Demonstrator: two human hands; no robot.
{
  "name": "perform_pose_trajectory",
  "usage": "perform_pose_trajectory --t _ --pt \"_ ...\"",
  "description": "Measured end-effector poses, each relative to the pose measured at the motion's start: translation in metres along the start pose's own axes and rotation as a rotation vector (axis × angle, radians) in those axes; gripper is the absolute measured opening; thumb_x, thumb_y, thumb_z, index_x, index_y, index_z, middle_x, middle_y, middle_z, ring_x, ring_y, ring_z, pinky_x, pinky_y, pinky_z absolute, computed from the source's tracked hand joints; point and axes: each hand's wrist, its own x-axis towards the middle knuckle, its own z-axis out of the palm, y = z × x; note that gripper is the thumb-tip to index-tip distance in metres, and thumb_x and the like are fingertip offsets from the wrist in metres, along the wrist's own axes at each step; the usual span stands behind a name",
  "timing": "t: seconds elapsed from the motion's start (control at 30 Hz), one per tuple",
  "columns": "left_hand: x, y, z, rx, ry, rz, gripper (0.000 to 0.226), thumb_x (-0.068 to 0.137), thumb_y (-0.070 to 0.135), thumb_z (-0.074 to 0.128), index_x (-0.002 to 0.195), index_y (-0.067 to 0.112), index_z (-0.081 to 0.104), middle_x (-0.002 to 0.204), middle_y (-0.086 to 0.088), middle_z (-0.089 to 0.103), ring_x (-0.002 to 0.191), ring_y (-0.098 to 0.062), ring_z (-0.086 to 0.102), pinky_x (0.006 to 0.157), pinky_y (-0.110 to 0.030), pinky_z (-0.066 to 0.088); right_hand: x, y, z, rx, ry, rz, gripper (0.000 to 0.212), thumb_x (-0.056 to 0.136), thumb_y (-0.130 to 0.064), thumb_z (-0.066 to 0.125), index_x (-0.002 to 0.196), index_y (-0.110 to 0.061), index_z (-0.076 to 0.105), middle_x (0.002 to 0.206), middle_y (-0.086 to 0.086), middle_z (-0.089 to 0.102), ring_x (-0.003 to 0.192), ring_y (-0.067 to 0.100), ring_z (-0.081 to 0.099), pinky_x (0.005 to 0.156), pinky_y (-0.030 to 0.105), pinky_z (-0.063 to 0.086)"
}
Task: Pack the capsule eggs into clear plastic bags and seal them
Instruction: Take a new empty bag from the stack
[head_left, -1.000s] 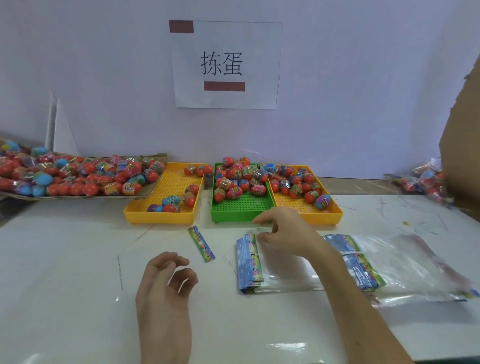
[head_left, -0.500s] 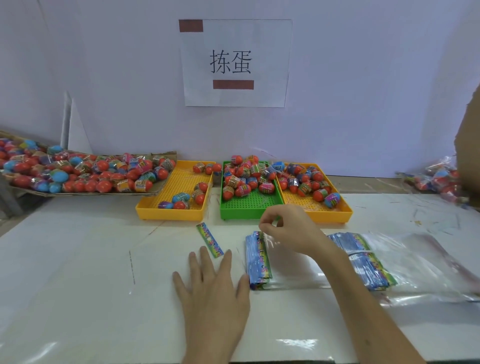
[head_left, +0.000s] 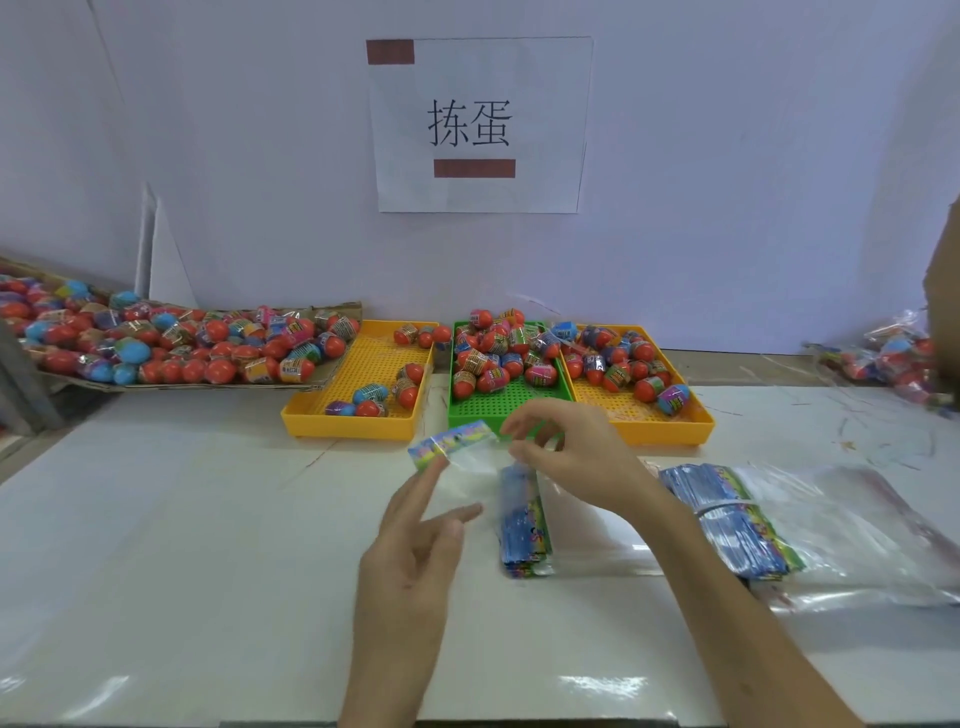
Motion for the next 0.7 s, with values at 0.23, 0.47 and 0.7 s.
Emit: perform_pose_trajectory --t 0.23,0.47,0.7 --pt "0.001 -0.004 -0.023 -0.708 0.252 -0.115 0.053 0.079 0.006 0.057 0.129 0.02 0.064 0.135 0.009 0.066 0.098 -0.017 0.075 0.075 -0.023 0.06 -0.005 -0.027 0.0 0.544 -0.328 0.077 0.054 0.1 -0.054 0.025 0.13 -0.029 0.062 0.125 -0.007 0.07 0.113 0.014 0.066 0.097 0.034 0.05" --pt "0.0 -0.002 -0.016 -0.585 0.309 -0.114 0.064 0.084 0.003 0.063 0.145 0.02 0.052 0.141 0.018 0.059 0.113 -0.025 0.071 0.09 -0.035 0.06 -0.006 -0.03 0.019 0.521 -0.309 0.001 0.001 0.092 -0.015 0.072 0.093 -0.015 0.073 0.085 0.007 0.077 0.07 0.023 0.073 0.071 0.033 0.059" --pt "0.005 0.0 -0.012 -0.485 0.072 -0.281 0.056 0.079 0.028 0.07 0.133 0.026 0.059 0.133 0.005 0.067 0.114 -0.022 0.07 0.099 -0.041 0.05 0.0 -0.022 0.02 0.101 0.393 -0.32 0.036 0.092 0.006 0.062 0.094 -0.029 0.072 0.087 -0.03 0.061 0.083 -0.003 0.059 0.071 0.013 0.044"
